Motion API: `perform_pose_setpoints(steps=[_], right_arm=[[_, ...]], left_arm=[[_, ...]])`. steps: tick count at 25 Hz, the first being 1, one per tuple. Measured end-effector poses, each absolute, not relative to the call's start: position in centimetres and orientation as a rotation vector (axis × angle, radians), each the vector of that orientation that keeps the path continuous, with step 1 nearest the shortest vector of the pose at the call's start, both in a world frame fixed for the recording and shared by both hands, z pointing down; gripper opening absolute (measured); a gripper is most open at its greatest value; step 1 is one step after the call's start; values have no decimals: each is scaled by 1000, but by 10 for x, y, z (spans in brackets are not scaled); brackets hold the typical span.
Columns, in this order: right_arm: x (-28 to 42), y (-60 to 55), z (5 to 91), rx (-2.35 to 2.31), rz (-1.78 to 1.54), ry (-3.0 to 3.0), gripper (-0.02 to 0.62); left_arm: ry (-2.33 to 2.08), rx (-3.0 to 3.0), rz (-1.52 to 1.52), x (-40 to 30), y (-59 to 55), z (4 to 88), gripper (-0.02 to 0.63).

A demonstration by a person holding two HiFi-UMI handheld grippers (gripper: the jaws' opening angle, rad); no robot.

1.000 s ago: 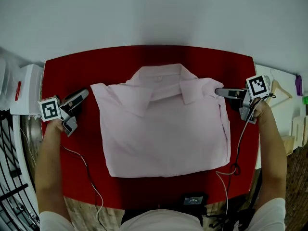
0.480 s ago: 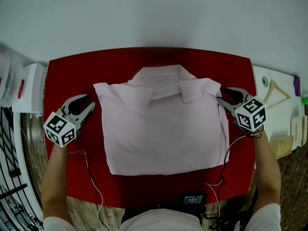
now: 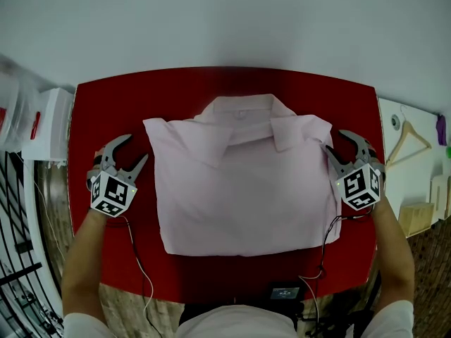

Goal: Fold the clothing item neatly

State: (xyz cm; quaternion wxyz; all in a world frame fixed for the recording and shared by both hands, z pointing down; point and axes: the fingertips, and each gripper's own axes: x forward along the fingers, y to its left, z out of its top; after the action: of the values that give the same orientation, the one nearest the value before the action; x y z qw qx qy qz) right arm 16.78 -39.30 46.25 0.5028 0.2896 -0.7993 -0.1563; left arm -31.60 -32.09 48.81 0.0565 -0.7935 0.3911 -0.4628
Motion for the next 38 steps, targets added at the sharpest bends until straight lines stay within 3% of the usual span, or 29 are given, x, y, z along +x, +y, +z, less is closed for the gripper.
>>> perform_pose_setpoints(steps=[12,14,17,19,23,33,35,38], right_arm=[[149,-407,486,584,-602,-1812,198],[146,-409,483,578,-647,-1803,164],[140,-413,476,594,-706,-1808,52],[139,-417,473,617,-685,-1831,43],[143,-433,466,695,-578,-1882,38],[145,-447,470,723,-525,-1881,38],[145,-445,473,720,-525,-1880,38],[146,-445,476,721,-518,-1879,38]], left_arm=[[917,-2220,-1543,-288,-357,518,222],[882,-2215,-1539,-285,-359,518,217],[841,-2223,-1517,-281,-358,516,122],[815,-2246,-1501,-280,-356,514,58],[814,-2321,-1467,-283,-353,504,34],[749,-2341,-1447,-283,-346,499,34],[711,-2343,-1436,-271,-343,503,116],[739,-2354,-1431,-264,-351,509,141]])
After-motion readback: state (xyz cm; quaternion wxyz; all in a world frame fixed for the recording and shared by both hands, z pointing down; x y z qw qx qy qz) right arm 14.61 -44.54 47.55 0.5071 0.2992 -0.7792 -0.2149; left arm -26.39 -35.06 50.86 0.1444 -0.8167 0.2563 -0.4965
